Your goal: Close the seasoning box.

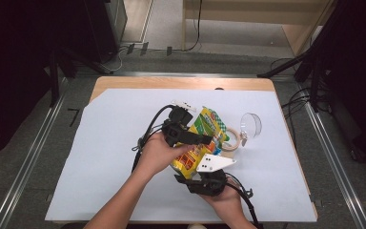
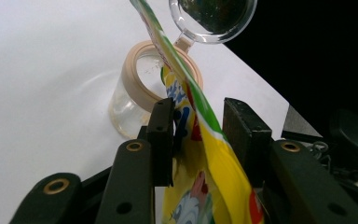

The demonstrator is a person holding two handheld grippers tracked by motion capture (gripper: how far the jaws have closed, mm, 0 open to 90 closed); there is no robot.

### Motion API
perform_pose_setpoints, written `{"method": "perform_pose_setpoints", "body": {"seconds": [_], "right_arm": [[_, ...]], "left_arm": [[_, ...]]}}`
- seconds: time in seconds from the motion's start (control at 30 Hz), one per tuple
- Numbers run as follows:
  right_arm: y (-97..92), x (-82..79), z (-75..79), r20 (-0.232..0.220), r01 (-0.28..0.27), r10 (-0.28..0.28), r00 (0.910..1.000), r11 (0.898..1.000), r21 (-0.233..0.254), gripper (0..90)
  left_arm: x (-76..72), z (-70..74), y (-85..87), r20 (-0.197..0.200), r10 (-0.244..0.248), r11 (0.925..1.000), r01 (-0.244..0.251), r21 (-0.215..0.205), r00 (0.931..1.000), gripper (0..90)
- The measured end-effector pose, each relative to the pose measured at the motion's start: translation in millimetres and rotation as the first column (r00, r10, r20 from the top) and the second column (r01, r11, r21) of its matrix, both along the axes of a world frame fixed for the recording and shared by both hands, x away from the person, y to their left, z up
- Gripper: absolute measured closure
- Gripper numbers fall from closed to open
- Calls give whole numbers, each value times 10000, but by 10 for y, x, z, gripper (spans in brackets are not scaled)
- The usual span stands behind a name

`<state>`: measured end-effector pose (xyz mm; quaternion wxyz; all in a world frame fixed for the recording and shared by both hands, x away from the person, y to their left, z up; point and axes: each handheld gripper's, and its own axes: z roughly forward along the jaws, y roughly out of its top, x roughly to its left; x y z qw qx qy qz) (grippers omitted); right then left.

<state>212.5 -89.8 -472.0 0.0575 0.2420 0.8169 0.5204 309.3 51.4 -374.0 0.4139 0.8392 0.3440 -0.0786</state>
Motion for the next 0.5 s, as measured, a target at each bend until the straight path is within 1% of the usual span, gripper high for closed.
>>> {"method": "perform_pose_setpoints", "body": {"seconds": [0.1, 0.17, 0.2, 0.27, 0.3, 0.4, 0.47, 0.5], "right_arm": [[17, -20, 5, 203, -218, 221, 9995, 9996, -169, 583], [37, -41, 5, 453, -446, 461, 9979, 9984, -335, 542], [47, -47, 3, 578, -492, 513, 9970, 9981, -359, 536], [53, -51, 2, 601, -535, 555, 9966, 9979, -357, 537], [53, -45, 7, 641, -454, 476, 9968, 9983, -363, 583], [45, -24, 9, 391, -272, 286, 9988, 9990, -368, 602], [39, -11, -1, 197, -147, 151, 9997, 9996, -224, 617], [39, -12, -3, 26, -44, 44, 10000, 9999, -111, 622]], "left_arm": [[11, 11, -1, -225, -43, 9999, 45, 103, 9997, 679], [16, 22, 3, -251, -75, 9999, 78, 128, 9997, 691], [23, 28, 5, -293, -135, 9998, 139, 160, 9995, 696], [27, 32, 5, -295, -136, 9998, 140, 138, 9995, 698], [32, 35, -1, -325, -78, 9999, 82, 117, 9994, 699], [32, 30, -25, -203, -85, 9998, 88, 158, 9998, 691], [28, 33, -39, -230, -102, 9998, 106, 150, 9997, 678], [26, 37, -40, -251, -100, 9999, 102, 82, 9996, 671]]}}
